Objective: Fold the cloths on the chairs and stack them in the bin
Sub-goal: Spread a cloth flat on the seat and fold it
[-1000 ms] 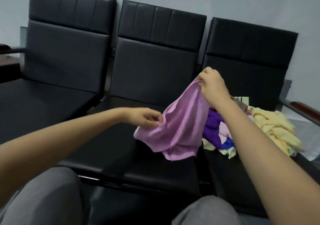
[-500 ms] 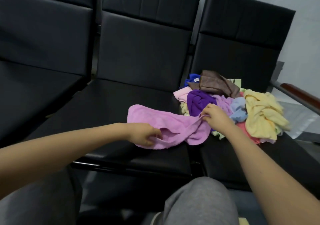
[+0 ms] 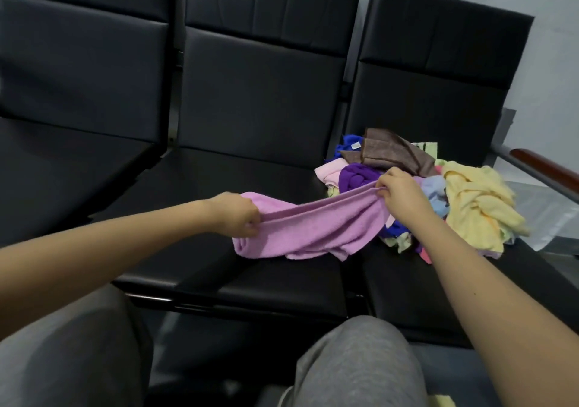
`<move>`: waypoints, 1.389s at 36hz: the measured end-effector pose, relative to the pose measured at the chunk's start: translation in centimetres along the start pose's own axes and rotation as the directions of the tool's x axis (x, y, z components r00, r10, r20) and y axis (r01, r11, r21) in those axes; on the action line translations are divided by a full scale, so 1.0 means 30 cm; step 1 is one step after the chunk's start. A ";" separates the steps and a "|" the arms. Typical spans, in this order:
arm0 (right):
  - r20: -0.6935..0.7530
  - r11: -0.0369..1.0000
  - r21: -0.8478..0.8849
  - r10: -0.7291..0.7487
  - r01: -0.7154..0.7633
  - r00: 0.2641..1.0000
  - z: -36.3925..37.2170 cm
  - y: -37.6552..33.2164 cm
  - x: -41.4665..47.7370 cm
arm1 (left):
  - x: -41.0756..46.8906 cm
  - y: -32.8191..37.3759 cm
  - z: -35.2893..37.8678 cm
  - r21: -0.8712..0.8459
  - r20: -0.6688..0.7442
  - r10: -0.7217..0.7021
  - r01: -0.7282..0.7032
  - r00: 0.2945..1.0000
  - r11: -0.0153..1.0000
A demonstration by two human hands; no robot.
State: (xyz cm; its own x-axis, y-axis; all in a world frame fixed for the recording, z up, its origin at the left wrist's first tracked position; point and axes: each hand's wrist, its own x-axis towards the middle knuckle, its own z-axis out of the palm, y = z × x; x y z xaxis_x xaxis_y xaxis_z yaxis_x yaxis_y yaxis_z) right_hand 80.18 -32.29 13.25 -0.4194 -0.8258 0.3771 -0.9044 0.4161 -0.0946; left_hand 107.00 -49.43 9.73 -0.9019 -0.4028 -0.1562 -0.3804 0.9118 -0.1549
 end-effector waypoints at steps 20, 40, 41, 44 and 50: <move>-0.377 1.000 -0.020 0.008 -0.017 0.926 -0.387 -0.247 0.200 | -0.179 -0.381 -0.449 0.247 -0.291 -0.139 0.215 0.947 0.945; 0.299 0.591 0.607 0.450 -0.532 0.841 -0.173 -0.228 0.266 | -0.115 -0.469 -0.247 -0.423 0.009 -0.134 0.125 0.991 0.897; 0.326 0.526 0.643 0.470 -0.557 0.820 -0.164 -0.241 0.279 | -0.100 -0.471 -0.244 -0.389 0.004 -0.179 0.166 0.984 0.906; 0.337 0.386 0.718 0.535 -0.579 0.775 -0.122 -0.266 0.327 | -0.057 -0.488 -0.247 -0.423 -0.073 -0.371 0.308 0.926 0.852; 0.012 0.568 0.704 0.591 -0.426 0.807 -0.094 -0.288 0.456 | 0.044 -0.571 -0.260 -0.834 -0.002 -0.582 0.320 0.813 0.450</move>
State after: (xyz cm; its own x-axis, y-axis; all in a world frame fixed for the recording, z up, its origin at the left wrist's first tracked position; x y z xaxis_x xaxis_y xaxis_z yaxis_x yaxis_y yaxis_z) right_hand 82.49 -46.11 21.81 -0.8736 -0.4248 0.2372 -0.3902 0.3204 -0.8632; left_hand 110.71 -64.94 19.80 -0.5124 -0.8581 -0.0347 -0.6304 0.3484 0.6937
